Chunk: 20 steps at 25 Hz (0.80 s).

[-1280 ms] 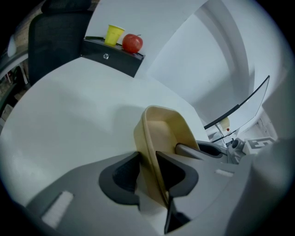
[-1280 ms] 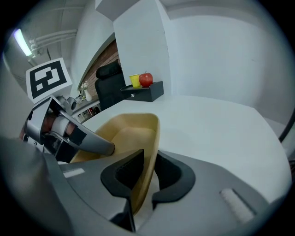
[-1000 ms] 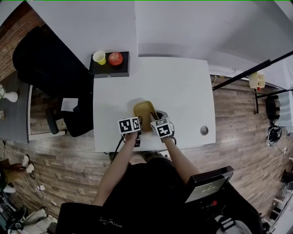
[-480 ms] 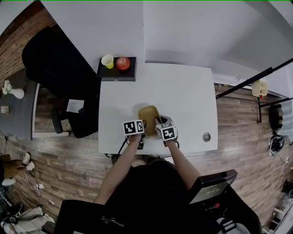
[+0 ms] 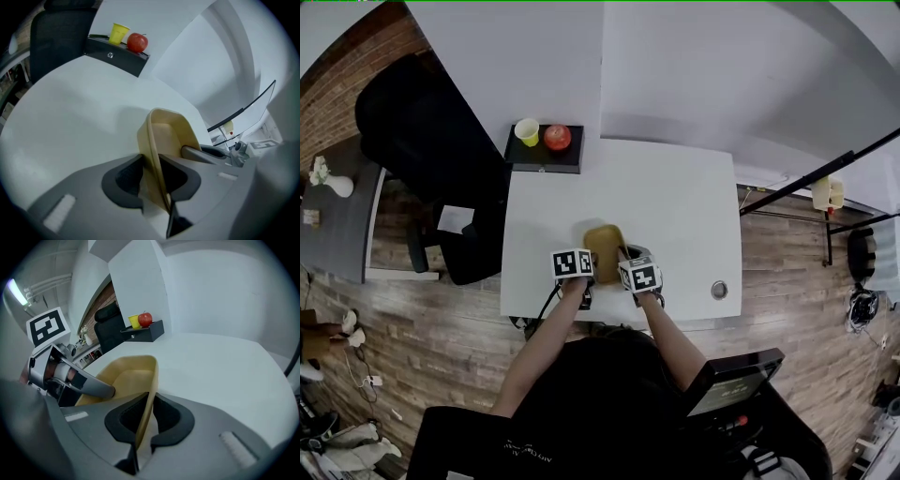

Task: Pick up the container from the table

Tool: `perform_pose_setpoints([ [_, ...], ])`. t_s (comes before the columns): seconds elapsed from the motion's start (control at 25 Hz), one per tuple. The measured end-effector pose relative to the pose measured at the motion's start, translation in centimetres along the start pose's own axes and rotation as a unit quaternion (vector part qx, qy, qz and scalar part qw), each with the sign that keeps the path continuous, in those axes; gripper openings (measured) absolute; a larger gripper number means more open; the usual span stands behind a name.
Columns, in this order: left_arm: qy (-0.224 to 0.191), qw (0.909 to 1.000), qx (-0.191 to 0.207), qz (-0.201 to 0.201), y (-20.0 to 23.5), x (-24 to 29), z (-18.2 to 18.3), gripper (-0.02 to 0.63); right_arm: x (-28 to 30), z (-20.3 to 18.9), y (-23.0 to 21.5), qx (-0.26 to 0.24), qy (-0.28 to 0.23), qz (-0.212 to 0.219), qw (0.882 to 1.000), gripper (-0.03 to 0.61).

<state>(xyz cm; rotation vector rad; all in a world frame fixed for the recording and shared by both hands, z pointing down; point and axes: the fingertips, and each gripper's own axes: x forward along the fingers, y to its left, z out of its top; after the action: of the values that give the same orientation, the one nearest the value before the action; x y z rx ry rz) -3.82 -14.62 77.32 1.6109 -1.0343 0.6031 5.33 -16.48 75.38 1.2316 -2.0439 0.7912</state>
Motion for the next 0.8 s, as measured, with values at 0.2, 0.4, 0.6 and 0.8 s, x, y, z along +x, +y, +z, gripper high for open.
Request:
perform_pose_setpoints([
  [0.2, 0.0, 1.0, -0.005, -0.003, -0.1, -0.2, 0.1, 0.089, -0.2, 0.4, 0.0, -0.004, -0.002, 0.001, 1.0, 0.037],
  [0.4, -0.005, 1.0, -0.004, -0.005, -0.3, -0.4, 0.4, 0.086, -0.4, 0.7, -0.1, -0.003, -0.008, 0.001, 1.0, 0.035],
  [0.6, -0.01, 0.9999, -0.002, -0.005, -0.4, -0.7, 0.7, 0.083, -0.6, 1.1, -0.1, -0.006, -0.013, -0.001, 1.0, 0.035],
  [0.8, -0.016, 0.9998, 0.007, -0.003, -0.6, -1.0, 1.1, 0.08, -1.0, 1.7, -0.1, -0.007, -0.019, -0.003, 1.0, 0.034],
])
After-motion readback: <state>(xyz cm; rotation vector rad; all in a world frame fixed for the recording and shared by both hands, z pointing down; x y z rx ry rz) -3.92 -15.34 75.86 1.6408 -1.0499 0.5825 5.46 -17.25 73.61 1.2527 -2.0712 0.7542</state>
